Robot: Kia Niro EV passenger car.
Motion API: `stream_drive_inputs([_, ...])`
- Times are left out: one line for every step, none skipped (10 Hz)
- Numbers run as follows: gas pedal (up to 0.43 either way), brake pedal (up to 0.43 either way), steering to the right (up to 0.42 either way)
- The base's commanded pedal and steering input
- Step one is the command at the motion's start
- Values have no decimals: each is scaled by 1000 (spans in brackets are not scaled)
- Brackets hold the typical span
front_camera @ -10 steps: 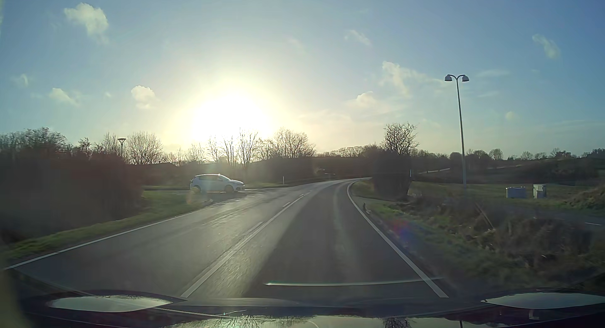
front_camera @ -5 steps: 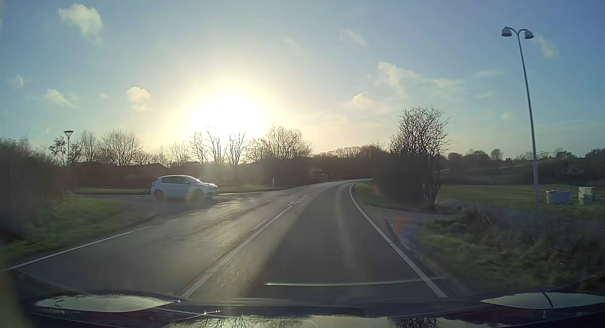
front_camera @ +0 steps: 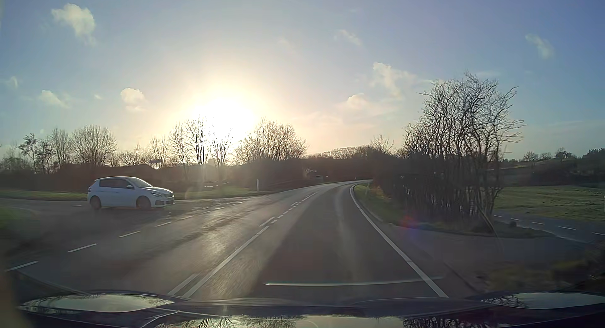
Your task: Follow the waypoints while adhering to traffic rules and regulations
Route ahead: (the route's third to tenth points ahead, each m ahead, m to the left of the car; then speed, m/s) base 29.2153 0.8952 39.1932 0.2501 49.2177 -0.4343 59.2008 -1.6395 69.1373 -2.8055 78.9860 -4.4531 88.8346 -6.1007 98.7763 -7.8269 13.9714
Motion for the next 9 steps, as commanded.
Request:
stream_drive_inputs([138, 0, 11])
stream_drive_inputs([138, 0, 13])
stream_drive_inputs([138, 0, 13])
stream_drive_inputs([138, 0, 13])
stream_drive_inputs([138, 0, 13])
stream_drive_inputs([138, 0, 13])
stream_drive_inputs([138, 0, 13])
stream_drive_inputs([157, 0, 12])
stream_drive_inputs([157, 0, 10])
